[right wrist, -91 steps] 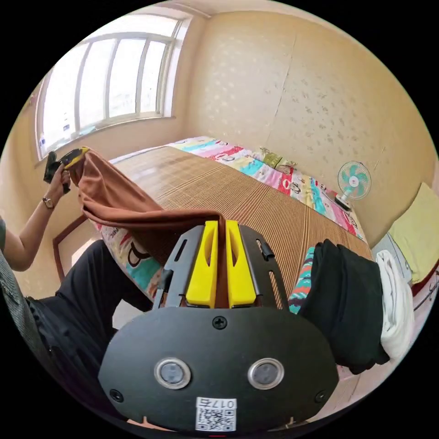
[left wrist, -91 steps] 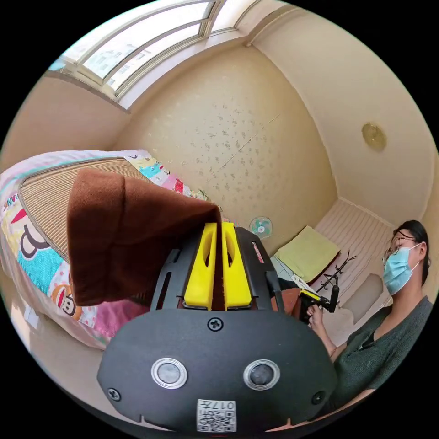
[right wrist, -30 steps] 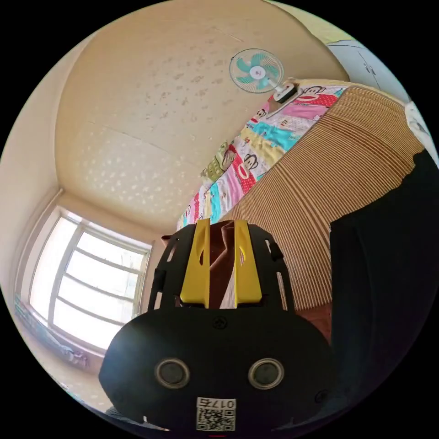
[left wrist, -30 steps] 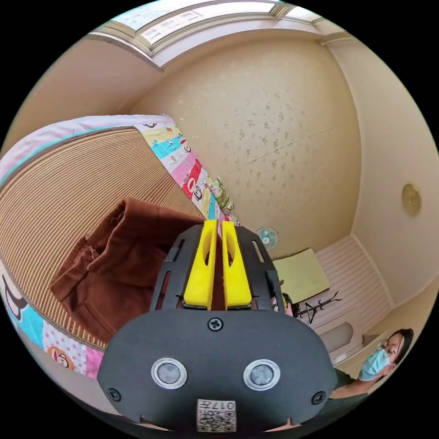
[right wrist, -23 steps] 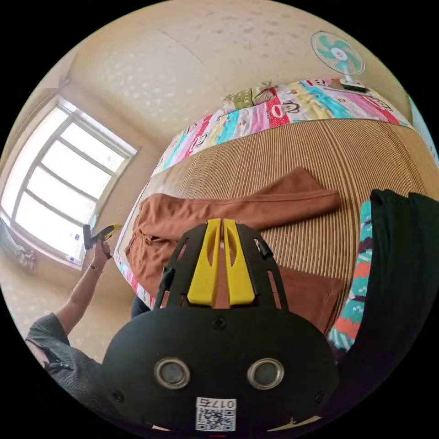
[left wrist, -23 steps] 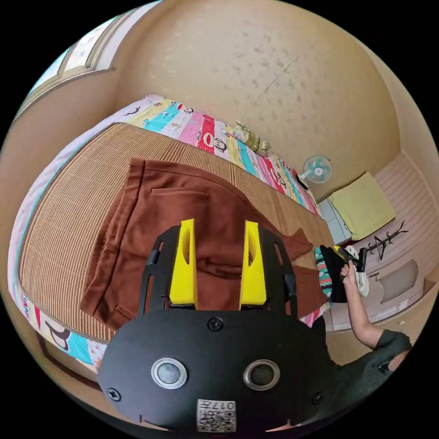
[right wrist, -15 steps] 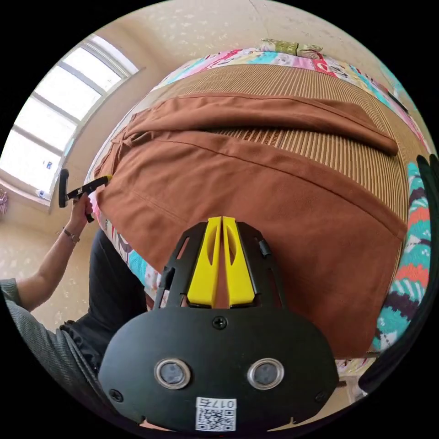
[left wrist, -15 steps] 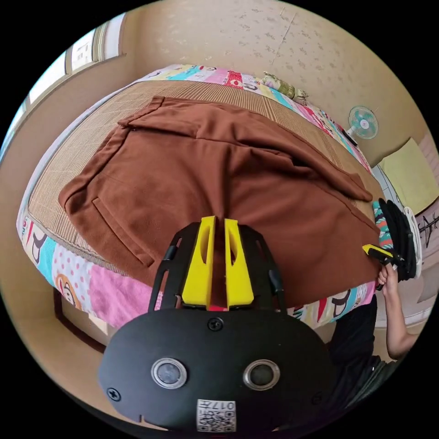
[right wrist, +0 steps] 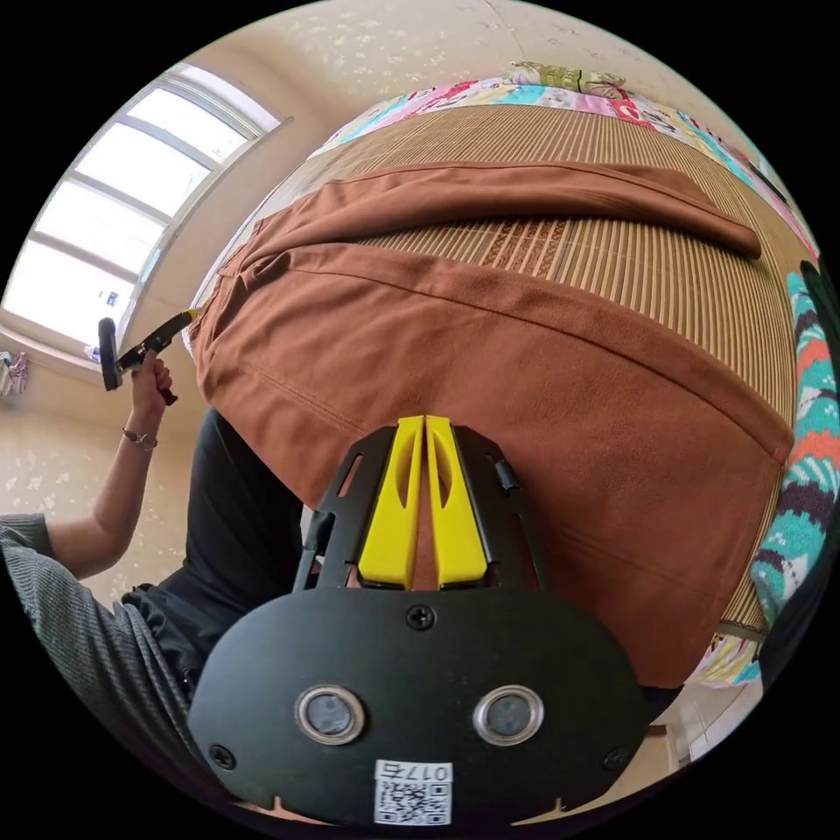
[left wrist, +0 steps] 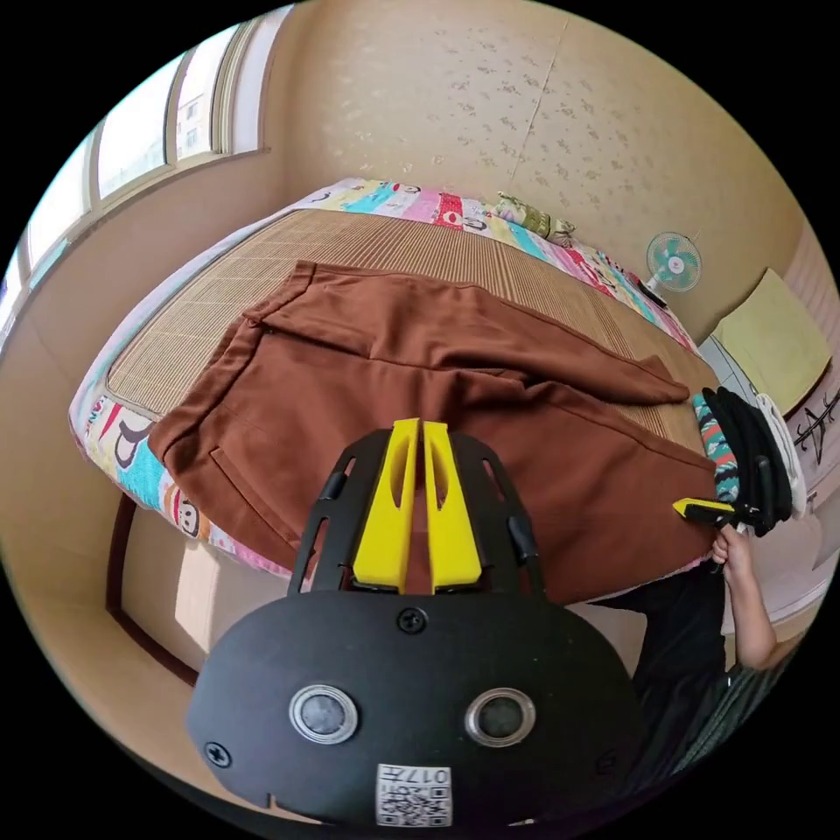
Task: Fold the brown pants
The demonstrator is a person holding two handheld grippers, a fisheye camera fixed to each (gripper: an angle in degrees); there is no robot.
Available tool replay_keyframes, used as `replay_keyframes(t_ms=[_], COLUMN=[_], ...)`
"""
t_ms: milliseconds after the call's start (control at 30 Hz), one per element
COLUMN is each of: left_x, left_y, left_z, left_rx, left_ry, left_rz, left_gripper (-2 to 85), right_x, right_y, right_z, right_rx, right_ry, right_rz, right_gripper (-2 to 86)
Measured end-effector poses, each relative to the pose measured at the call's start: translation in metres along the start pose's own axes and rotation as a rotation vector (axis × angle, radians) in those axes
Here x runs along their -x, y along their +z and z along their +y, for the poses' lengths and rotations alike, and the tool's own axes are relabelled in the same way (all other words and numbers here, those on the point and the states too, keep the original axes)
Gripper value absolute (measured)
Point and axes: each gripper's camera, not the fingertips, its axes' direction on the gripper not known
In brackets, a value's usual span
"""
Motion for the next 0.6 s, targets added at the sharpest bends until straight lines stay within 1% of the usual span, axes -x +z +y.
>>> replay_keyframes(t_ms=[67, 100, 167, 200, 233, 267, 333, 367, 400, 433, 500, 533, 567, 600], left_x=[0.018, 0.024, 0.051, 0.058, 0.076, 0.096, 0.125, 0.143, 0.151, 0.164, 0.179, 0.186, 0.191, 0.192], left_y=[0.035, 0.045, 0.09, 0.103, 0.124, 0.126, 0.131, 0.133, 0.134, 0.134, 0.133, 0.132, 0.13, 0.129], left_z=[-0.052, -0.065, -0.103, -0.11, -0.119, -0.123, -0.128, -0.128, -0.127, -0.124, -0.12, -0.119, -0.119, -0.12], left_rx=[0.053, 0.072, 0.158, 0.186, 0.209, 0.154, 0.118, 0.083, 0.074, 0.052, 0.027, 0.02, 0.013, 0.011], left_ry=[0.006, 0.005, -0.008, -0.009, -0.049, -0.119, -0.229, -0.292, -0.309, -0.33, -0.345, -0.351, -0.351, -0.35], left_rz=[-0.057, -0.071, -0.153, -0.151, -0.105, -0.048, 0.031, 0.094, 0.124, 0.175, 0.225, 0.246, 0.254, 0.252], left_gripper=[-0.6, -0.6, -0.8, -0.8, -0.9, -0.9, -1.0, -1.0, -1.0, -1.0, -1.0, -1.0, -1.0, -1.0], right_x=[0.0, -0.001, -0.003, -0.003, -0.003, -0.003, -0.01, -0.021, -0.038, -0.049, -0.096, -0.11, -0.141, -0.169], right_y=[0.001, 0.002, 0.002, 0.001, 0.0, -0.003, -0.021, -0.038, -0.053, -0.059, -0.075, -0.077, -0.08, -0.079], right_z=[-0.006, -0.01, -0.015, -0.018, -0.019, -0.021, -0.022, -0.023, -0.027, -0.031, -0.052, -0.058, -0.068, -0.076], right_rx=[0.044, 0.071, 0.111, 0.147, 0.167, 0.192, 0.093, -0.023, -0.106, -0.135, -0.203, -0.213, -0.225, -0.244], right_ry=[-0.005, 0.001, 0.007, -0.009, -0.024, -0.055, -0.06, -0.034, 0.026, 0.065, 0.239, 0.3, 0.434, 0.524], right_rz=[0.01, 0.007, -0.005, -0.009, -0.007, -0.003, 0.037, 0.071, 0.122, 0.155, 0.295, 0.32, 0.311, 0.199], right_gripper=[0.8, 0.9, 1.1, 1.2, 1.3, 1.5, 1.8, 2.2, 2.8, 3.2, 9.9, 12.4, 15.6, 17.1])
